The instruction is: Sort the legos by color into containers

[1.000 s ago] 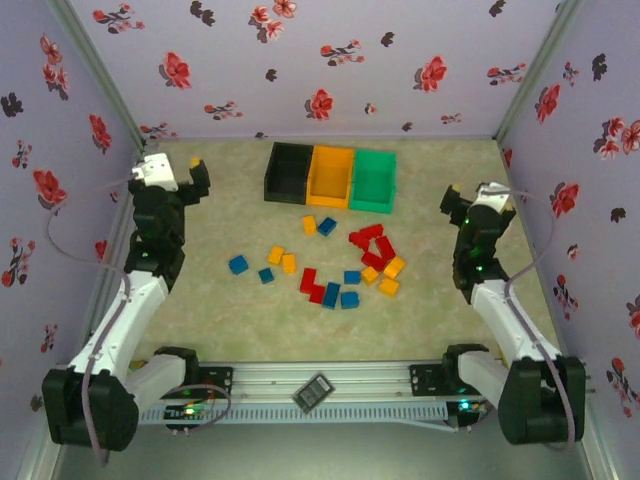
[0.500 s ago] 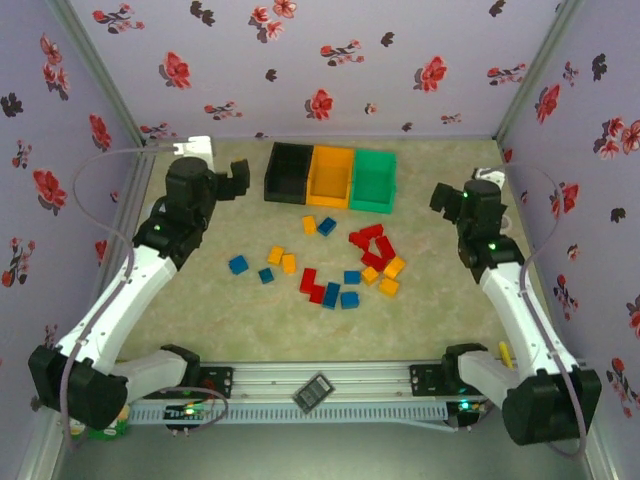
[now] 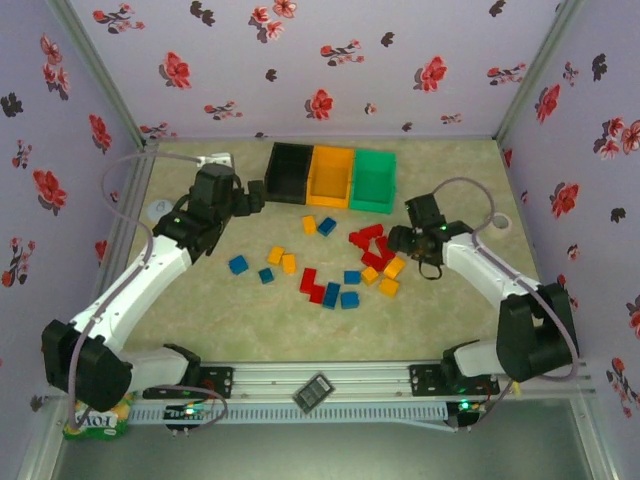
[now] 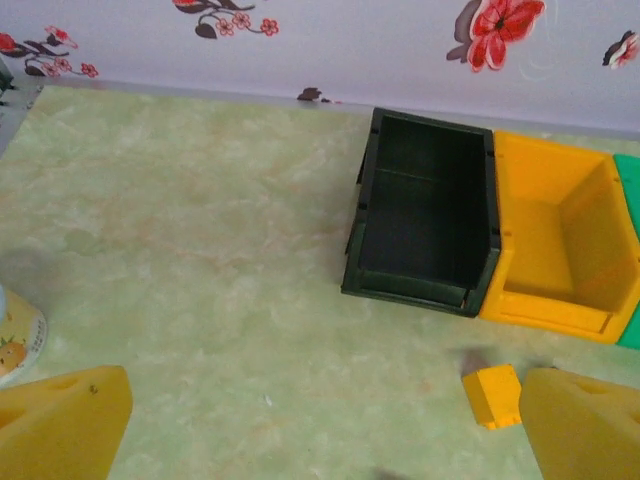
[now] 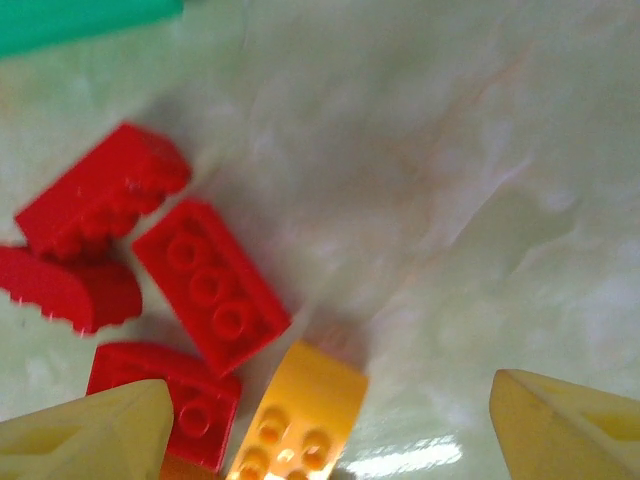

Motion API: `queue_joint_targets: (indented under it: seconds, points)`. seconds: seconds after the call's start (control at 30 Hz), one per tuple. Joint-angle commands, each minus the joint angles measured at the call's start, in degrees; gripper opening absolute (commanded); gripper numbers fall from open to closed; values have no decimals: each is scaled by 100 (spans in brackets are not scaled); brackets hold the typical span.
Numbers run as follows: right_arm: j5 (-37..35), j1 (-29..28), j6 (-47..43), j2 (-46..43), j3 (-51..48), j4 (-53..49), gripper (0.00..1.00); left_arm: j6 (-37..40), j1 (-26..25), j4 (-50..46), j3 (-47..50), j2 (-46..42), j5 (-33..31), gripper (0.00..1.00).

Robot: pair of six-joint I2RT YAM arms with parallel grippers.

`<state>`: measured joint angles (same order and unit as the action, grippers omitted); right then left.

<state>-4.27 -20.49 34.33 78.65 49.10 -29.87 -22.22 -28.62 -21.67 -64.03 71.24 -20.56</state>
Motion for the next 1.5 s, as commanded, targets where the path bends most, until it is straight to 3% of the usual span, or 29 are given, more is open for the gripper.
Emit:
queue_joint_targets:
  seconds: [0.0, 0.3, 0.9, 1.17, 1.47]
  points:
    - [-167, -316, 1072, 51, -183, 28, 82, -108, -82, -91, -52, 87, 8, 100]
    - [-516, -569, 1861, -22, -475, 112, 66, 52, -140, -150, -162, 264, 28, 100]
    - [-153, -579, 1867, 472, -594, 586, 46, 150, -197, -271, -273, 359, 130, 100]
    - [-395, -570, 1388, 370, -307, 84, 32, 156, -223, -477, -397, 320, 129, 100]
    - [-816, -562, 786, -24, 514, -466, 28, 46, -249, -603, -355, 167, 124, 100]
